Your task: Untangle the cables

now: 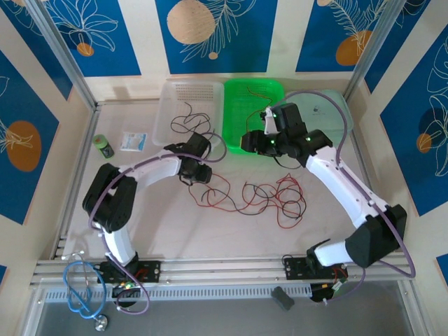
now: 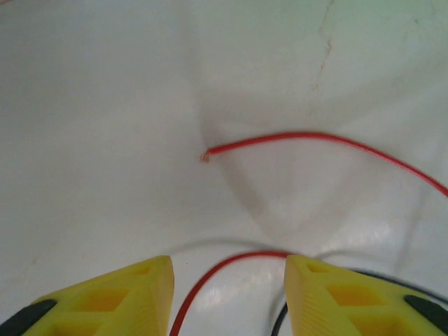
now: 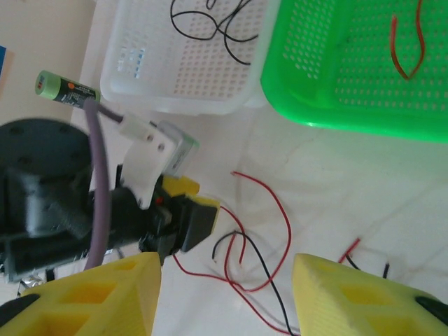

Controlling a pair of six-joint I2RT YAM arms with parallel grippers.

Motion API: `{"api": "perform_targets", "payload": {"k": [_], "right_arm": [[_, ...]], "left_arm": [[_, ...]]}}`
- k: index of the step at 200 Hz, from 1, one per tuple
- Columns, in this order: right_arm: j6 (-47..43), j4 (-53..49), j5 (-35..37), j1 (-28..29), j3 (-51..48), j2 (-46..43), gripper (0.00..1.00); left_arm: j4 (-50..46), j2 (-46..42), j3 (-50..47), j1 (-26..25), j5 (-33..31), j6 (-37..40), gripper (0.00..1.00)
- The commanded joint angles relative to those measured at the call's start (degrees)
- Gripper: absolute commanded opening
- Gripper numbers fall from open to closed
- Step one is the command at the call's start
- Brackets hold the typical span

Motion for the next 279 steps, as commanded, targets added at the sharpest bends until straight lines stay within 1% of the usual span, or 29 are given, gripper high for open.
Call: {"api": "perform_targets", "payload": {"k": [1,20,42,59,78,101,128,177,184,205,233,246,279], "right_arm": [[1.4,0.6,1.1,-0.6,-2.5,-3.3,0.52],[1.4,0.1,1.4,-0.9,-4.2,-5.3,0.52],[1.5,-0.5,2.0,-1.5,-5.3,-7.1,0.52],[1.6,-0.8,2.1,-2.2,-6.0,-8.0,0.52],[1.8,-1.0,1.9,-2.8,-6.6,-8.7,0.52],[1.8,-1.2,1.4,-3.2,-6.9,-9.4,0.52],[1.8,-1.5,1.3,-3.2,-7.0,-10.2,0.52],[2.2,-0.9,0.6,-3.4,-7.8,-11.0,0.52],[2.2,-0.8,0.5,-3.4,-7.8,-10.9,0.52],[2.4,-0.5,0.1,-3.4,-8.1,-11.0,0.52],[2.4,-0.6,0.2,-3.5,-8.5,-11.6,0.52],[2.5,-0.6,0.3,-3.5,-8.8,-12.1,0.52],[3.1,-0.8,-0.2,-3.5,-9.8,-13.1,0.52]], "left_arm": [[2.0,2.6,2.5,0.4,-0.3,0.8,0.42],[3.4,2.8,1.8,0.2,0.7,1.8,0.38],[4.9,-1.0,-1.3,-0.6,1.9,4.1,0.38],[2.1,-3.3,-2.5,-1.1,1.3,5.9,0.39],[-1.9,-3.7,-3.2,-1.1,-1.7,6.8,0.39],[-2.9,-3.8,-5.3,-1.1,-5.6,6.0,0.38],[-2.3,-5.3,-6.7,-1.1,-4.9,4.3,0.4],[-3.1,-6.4,-8.0,-1.5,-5.5,3.2,0.42],[-2.6,-6.6,-8.6,-1.5,-5.4,3.1,0.4],[-1.9,-6.8,-9.8,-1.6,-4.8,2.7,0.25],[-2.3,-7.4,-10.5,-1.8,-5.1,2.3,0.11],[-2.4,-8.5,-10.6,-2.2,-5.6,2.1,0.0],[-5.9,-13.9,-7.7,-3.7,-8.1,2.1,0.0]]}}
